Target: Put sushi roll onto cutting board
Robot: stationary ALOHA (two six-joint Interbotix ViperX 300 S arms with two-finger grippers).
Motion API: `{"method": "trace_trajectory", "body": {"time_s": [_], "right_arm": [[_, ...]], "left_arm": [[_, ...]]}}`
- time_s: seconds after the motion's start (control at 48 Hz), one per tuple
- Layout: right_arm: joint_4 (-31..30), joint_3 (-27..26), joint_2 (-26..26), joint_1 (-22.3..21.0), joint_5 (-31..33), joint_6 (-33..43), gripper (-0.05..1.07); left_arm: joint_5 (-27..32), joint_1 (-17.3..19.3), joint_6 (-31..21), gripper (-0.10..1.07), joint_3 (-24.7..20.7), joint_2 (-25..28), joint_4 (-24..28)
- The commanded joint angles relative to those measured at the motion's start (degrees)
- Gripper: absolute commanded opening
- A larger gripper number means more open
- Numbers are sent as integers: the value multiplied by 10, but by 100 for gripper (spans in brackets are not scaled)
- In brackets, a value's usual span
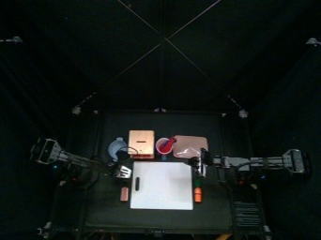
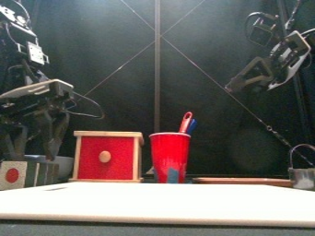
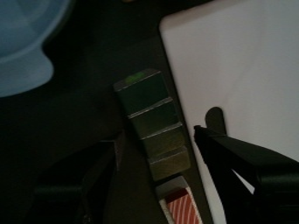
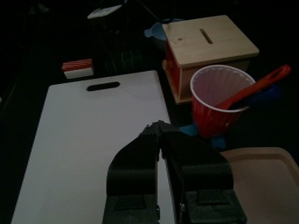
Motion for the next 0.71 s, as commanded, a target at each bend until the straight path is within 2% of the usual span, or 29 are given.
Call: {"method": "trace_trajectory", "body": {"time_s": [0.0, 0.104, 0.229, 0.438, 0.562, 0.688], "right_arm": [[1, -5, -4, -2, 0, 0, 3], [2, -4, -4, -1, 3, 0, 3], [1, -1, -4, -1, 4, 0, 3], [2, -1, -4, 0, 4, 1, 3], [1, -1, -4, 0, 13, 1, 3], [2, -1, -5, 1, 19, 1, 3]], "left_arm": [[3, -2, 1, 94, -12, 9, -6], [33, -9, -4, 92, -16, 15, -16], [80, -18, 0, 82, -31, 15, -16], [85, -22, 5, 71, -40, 7, -14], [93, -22, 4, 70, -40, -25, -7], [102, -21, -4, 70, -46, -83, 5]]}}
